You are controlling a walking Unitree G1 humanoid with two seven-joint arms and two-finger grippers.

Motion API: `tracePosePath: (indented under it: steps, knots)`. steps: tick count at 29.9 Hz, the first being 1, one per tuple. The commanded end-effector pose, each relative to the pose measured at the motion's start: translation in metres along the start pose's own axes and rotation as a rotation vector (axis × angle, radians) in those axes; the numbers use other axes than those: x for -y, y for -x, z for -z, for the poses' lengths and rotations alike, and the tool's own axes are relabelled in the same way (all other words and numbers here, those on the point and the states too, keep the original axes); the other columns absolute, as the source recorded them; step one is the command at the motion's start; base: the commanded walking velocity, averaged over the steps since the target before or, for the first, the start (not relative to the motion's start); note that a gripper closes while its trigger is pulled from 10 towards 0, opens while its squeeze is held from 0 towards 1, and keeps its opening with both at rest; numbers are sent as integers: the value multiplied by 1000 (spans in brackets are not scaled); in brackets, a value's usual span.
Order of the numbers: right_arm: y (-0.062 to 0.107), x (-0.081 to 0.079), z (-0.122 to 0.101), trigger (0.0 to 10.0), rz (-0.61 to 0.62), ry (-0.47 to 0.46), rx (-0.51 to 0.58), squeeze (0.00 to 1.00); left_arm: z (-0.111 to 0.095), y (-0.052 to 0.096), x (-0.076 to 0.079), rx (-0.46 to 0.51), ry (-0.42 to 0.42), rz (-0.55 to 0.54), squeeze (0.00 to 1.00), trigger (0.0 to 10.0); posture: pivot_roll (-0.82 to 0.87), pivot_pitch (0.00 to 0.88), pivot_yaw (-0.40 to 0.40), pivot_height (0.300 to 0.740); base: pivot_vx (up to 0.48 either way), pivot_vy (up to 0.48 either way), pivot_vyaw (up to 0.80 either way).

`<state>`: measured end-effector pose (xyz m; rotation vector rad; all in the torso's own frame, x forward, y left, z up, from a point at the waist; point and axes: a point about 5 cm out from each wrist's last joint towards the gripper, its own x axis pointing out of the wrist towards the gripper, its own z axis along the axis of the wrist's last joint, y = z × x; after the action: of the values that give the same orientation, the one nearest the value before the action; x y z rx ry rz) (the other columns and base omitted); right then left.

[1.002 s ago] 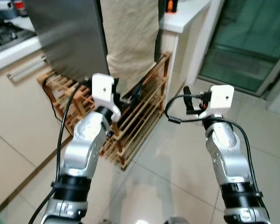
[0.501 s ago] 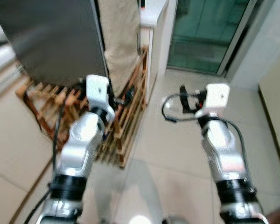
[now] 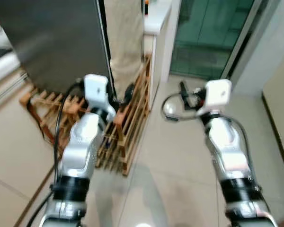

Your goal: Restocking fridge

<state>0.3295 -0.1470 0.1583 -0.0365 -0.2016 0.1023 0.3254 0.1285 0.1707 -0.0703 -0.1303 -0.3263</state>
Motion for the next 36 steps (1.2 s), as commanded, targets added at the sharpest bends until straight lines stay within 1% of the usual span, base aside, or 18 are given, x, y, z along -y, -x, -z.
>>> tracePosePath:
  steps: [1, 5, 7, 10, 12, 17, 18, 24, 27, 28, 30, 31, 32, 33, 34, 35, 36]
  knots:
    - [-1, -9, 3, 10000, -25, -20, -2, 0, -2, -1, -3, 6, -6, -11, 0, 10000, -168, 0, 36, 740, 480, 0, 0]
    - [-2, -12, 4, 10000, -28, -19, -3, 0, -4, -3, -4, 9, 6, -18, 0, 10000, -170, 0, 40, 740, 455, 0, 0]
    - [-3, -13, 4, 10000, -30, -18, -5, 0, -5, -5, -7, 10, 32, -35, 0, 10000, -171, 0, 44, 740, 0, 442, 0]
    - [-3, -14, 5, 10000, -34, -17, -7, 0, -6, -5, -9, 11, 27, -52, 0, 10000, -171, 0, 43, 740, 0, 480, 0]
    - [-2, -16, 6, 10000, -51, -18, -13, 0, -7, -5, -13, 25, 28, -93, 0, 10000, -169, 0, 39, 740, 0, 480, 0]
    - [-2, -17, 8, 10000, -58, -17, -18, 0, -9, -4, -21, 40, 11, -139, 0, 10000, -165, 0, 34, 740, 0, 0, 0]
    - [-3, -18, 7, 10000, -63, -17, -16, 0, -12, -3, -23, 53, 19, -143, 0, 10000, -164, 0, 33, 740, 0, 0, 0]
    - [-4, -17, 8, 10000, -66, -20, -20, 0, -12, -5, -17, 43, 11, -106, 0, 10000, -162, 0, 27, 740, 0, 0, 0]
    - [-5, -17, 8, 10000, -64, -23, -21, 0, -9, -7, -15, 26, 12, -104, 0, 10000, -160, 0, 22, 740, 0, 0, 0]
    - [-5, -17, 8, 10000, -61, -31, -24, 0, -8, -13, -17, 10, 3, -121, 0, 10000, -167, 0, 26, 740, 0, 0, 0]
    - [-5, -18, 7, 10000, -64, -32, -18, 0, -11, -16, -23, 8, -11, -140, 0, 10000, -169, 0, 27, 740, 0, 0, 0]
    - [-5, -18, 7, 10000, -64, -32, -18, 0, -11, -16, -23, 8, -11, -140, 0, 10000, -169, 0, 27, 740, 0, 0, 0]
    - [-2, -15, 4, 10000, -60, -28, -13, 0, -13, -7, -33, 17, -18, -155, 0, 10000, -168, 0, 31, 740, 0, 0, 0]
    - [0, -13, 3, 10000, -57, -26, -11, 0, -13, -2, -36, 21, -20, -158, 0, 10000, -166, 0, 30, 740, 0, 0, 0]
    - [13, -5, 2, 10000, -41, -23, 3, 0, -10, 16, -41, 20, -39, -141, 0, 10000, -159, 0, 29, 740, 0, 0, 0]
    - [22, 0, 1, 10000, -30, -19, 14, 0, -7, 28, -43, 17, -54, -125, 0, 10000, -159, 0, 29, 740, 0, 0, 0]
    - [39, 5, 2, 10000, -38, -3, 24, 0, -2, 47, -45, 7, -55, -111, 0, 10000, -154, 0, 21, 740, 0, 0, 0]
